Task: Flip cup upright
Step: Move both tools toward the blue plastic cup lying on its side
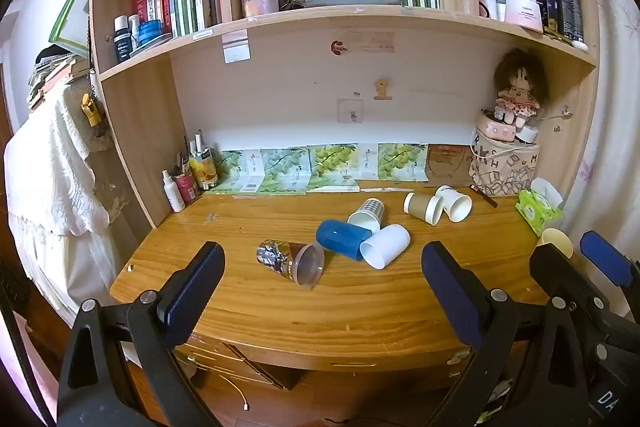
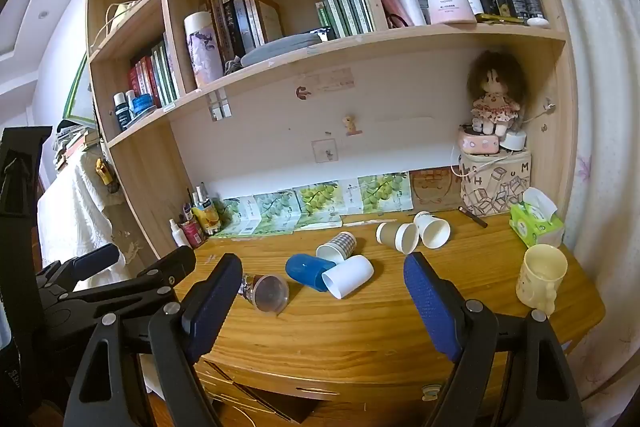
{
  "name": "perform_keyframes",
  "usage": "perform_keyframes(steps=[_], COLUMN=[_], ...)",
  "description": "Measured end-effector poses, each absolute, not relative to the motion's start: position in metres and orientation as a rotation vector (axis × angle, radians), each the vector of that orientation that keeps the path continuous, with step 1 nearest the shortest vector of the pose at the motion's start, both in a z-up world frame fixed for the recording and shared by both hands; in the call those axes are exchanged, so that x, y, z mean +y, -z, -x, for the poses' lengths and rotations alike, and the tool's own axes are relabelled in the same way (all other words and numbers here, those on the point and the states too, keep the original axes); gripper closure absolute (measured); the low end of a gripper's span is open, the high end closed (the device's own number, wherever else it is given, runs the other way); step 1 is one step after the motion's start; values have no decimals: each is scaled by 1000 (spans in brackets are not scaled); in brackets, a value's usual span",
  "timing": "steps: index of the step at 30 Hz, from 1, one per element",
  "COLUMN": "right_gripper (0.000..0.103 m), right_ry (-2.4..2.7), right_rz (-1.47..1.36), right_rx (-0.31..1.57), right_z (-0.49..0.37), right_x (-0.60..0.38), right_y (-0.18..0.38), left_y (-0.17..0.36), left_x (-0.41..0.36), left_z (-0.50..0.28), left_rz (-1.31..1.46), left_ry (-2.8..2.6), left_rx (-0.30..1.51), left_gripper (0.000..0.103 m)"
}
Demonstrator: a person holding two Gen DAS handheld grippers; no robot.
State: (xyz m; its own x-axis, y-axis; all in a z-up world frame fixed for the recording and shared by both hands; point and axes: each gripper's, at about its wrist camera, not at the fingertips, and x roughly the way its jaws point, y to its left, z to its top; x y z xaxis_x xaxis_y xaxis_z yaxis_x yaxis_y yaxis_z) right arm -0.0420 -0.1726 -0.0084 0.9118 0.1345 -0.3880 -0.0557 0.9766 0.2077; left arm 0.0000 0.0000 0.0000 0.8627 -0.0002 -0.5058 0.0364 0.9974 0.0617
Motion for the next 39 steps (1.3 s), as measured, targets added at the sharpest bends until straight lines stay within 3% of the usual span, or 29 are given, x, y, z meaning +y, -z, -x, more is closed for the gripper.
perform_keyframes(steps=[22,39], right_gripper=[19,19], right_ry=[-152,-185], right_rz=[-212,-308], right_rx=[489,695], right_z=[29,-44], right_x=[-175,-153], right_y=[20,53], left_y=[15,51], left_x=[7,35], left_z=[-11,-86], left_rz=[-33,-56], left_ry=[-24,-5], left_rx=[640,858], left_gripper=[4,4])
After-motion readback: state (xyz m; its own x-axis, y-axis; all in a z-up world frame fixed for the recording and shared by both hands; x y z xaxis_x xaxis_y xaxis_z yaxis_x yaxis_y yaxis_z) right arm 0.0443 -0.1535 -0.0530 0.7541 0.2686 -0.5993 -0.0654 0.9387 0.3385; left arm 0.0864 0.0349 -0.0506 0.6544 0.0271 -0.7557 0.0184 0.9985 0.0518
